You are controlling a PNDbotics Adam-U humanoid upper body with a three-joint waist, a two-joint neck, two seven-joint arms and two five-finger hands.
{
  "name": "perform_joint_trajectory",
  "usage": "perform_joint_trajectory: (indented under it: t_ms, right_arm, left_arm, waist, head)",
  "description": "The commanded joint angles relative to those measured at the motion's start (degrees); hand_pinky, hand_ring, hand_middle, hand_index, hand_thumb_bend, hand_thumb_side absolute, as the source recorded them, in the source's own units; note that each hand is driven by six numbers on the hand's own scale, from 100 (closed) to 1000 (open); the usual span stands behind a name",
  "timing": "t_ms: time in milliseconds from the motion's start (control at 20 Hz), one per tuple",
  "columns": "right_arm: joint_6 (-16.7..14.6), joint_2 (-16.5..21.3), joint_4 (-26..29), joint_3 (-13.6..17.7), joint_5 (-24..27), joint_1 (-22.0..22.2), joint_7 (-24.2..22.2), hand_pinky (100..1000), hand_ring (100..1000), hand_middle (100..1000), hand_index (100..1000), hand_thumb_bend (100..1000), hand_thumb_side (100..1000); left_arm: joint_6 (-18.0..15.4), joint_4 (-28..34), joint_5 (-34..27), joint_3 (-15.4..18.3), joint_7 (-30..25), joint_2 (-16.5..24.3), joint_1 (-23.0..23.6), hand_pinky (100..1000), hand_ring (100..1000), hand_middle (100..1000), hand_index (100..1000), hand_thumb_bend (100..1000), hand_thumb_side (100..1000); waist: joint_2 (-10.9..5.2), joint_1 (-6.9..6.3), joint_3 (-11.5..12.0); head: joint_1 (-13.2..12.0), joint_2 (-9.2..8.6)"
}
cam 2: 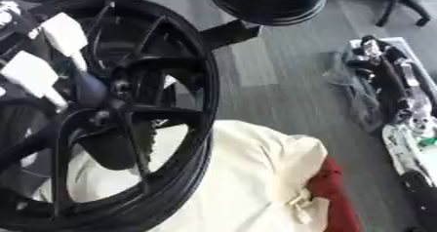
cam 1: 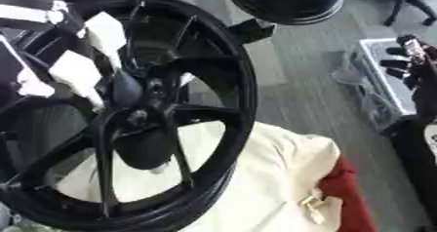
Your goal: Pull the pin out of the wheel hub.
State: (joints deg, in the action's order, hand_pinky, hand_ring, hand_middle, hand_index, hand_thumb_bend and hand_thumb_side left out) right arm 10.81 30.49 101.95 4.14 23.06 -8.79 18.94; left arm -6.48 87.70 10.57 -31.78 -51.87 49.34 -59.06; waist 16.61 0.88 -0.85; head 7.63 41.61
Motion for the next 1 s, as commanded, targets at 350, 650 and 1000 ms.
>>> perform_joint_trajectory:
  t_ms: [350,650,1000]
  right_arm:
    - [-0.1,0.8,0.4,0.4,0.0,-0.4,0.1,853,722,715,823,100,634]
    - [-0.1,0.8,0.4,0.4,0.0,-0.3,0.0,853,722,714,823,100,635]
    - [-0.1,0.7,0.3,0.5,0.0,-0.3,0.0,853,722,714,823,100,636]
  left_arm:
    - [0.2,0.4,-0.3,0.6,-0.1,0.9,-0.9,735,563,474,441,203,100]
    - [-0.4,0.3,0.9,1.0,-0.1,0.8,-1.0,721,553,467,404,174,100]
    - [-0.8,0.8,1.0,2.0,-0.1,0.8,-1.1,708,542,452,340,153,100]
  waist:
    - [-0.87,0.04,-0.1]
    - [-0.79,0.06,-0.2]
    - [-0.73,0.07,-0.1]
  head:
    - [-0.2,-0.80]
    - [-0.2,-0.85]
    - [-0.2,-0.83]
